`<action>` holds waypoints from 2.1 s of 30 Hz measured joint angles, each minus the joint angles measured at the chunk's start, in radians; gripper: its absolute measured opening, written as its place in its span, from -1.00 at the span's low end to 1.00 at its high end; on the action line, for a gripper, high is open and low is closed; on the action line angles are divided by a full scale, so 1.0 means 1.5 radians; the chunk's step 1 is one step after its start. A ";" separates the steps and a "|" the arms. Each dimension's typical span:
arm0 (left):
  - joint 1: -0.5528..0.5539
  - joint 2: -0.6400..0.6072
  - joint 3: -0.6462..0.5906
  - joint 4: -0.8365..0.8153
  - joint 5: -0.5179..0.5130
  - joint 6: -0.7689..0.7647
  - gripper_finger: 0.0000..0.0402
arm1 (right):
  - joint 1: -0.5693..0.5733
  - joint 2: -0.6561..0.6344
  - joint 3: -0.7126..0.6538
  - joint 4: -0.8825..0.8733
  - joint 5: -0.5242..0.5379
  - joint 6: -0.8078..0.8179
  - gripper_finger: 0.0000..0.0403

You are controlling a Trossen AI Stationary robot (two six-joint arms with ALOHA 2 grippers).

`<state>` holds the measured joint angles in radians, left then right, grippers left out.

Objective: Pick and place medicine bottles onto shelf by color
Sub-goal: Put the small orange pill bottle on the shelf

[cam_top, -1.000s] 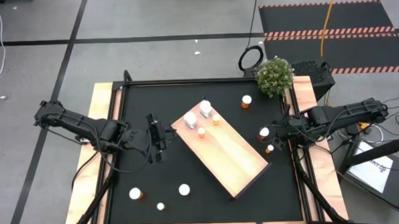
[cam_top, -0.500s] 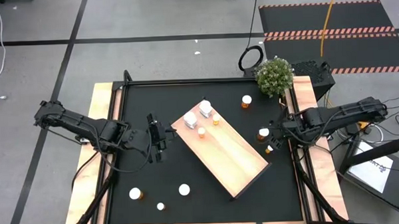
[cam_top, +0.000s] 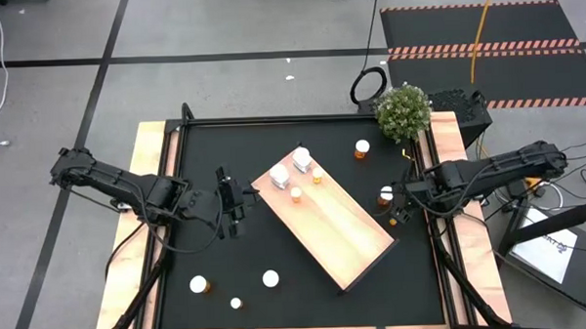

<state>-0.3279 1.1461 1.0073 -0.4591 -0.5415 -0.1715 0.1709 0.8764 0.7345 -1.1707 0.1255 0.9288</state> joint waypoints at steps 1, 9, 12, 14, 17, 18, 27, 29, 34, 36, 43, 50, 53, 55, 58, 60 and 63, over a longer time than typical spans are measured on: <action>0.000 0.000 0.000 0.000 0.000 0.000 -0.30 | 0.004 0.000 0.000 0.000 0.000 0.002 0.17; 0.000 0.000 0.000 0.000 0.000 0.000 -0.30 | 0.071 0.001 0.000 0.006 -0.014 0.042 0.27; 0.000 0.000 0.000 0.000 0.000 -0.002 -0.30 | 0.092 0.008 0.000 0.010 -0.003 0.059 0.38; 0.000 0.000 0.000 0.006 0.000 -0.004 -0.30 | 0.103 0.015 0.000 0.010 0.005 0.072 0.45; 0.000 0.000 0.000 0.015 0.000 -0.005 -0.30 | 0.114 0.030 0.000 0.010 0.006 0.085 0.52; 0.000 0.000 0.000 0.016 0.000 -0.005 -0.30 | 0.116 0.036 0.000 0.010 0.006 0.088 0.53; 0.000 0.000 0.000 0.016 0.000 -0.005 -0.30 | 0.123 0.098 0.000 0.017 0.006 0.082 0.51; 0.000 0.000 0.000 0.016 0.000 -0.005 -0.30 | 0.123 0.107 0.000 0.027 0.006 0.076 0.51; 0.000 0.000 0.000 0.016 0.000 -0.005 -0.30 | 0.123 0.126 0.000 0.050 0.006 0.069 0.51; 0.000 0.000 0.000 0.016 0.000 -0.005 -0.30 | 0.123 0.133 0.000 0.052 0.006 0.066 0.51; 0.000 0.000 0.000 0.016 0.000 -0.006 -0.30 | 0.123 0.141 -0.031 0.093 -0.004 0.061 0.51; 0.000 0.000 0.000 0.016 0.000 -0.006 -0.30 | 0.123 0.141 -0.062 0.147 -0.032 0.054 0.51; 0.000 0.000 0.000 0.017 0.000 -0.006 -0.30 | 0.123 0.141 -0.062 0.145 -0.033 0.054 0.48; 0.000 0.000 0.000 0.017 0.000 -0.006 -0.30 | 0.123 0.141 -0.062 0.145 -0.032 0.052 0.43; 0.000 0.000 0.000 0.017 0.000 -0.006 -0.30 | 0.123 0.140 -0.062 0.144 -0.034 0.051 0.34; 0.000 0.000 0.000 0.018 0.000 -0.005 -0.30 | 0.123 0.137 -0.062 0.142 -0.035 0.051 0.28; 0.000 0.000 0.000 0.029 0.000 0.003 -0.30 | 0.123 0.129 -0.062 0.137 -0.035 0.052 0.20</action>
<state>-0.3279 1.1465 1.0073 -0.4152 -0.5411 -0.1669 0.3553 1.0695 0.6411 -0.9656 0.0731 1.0068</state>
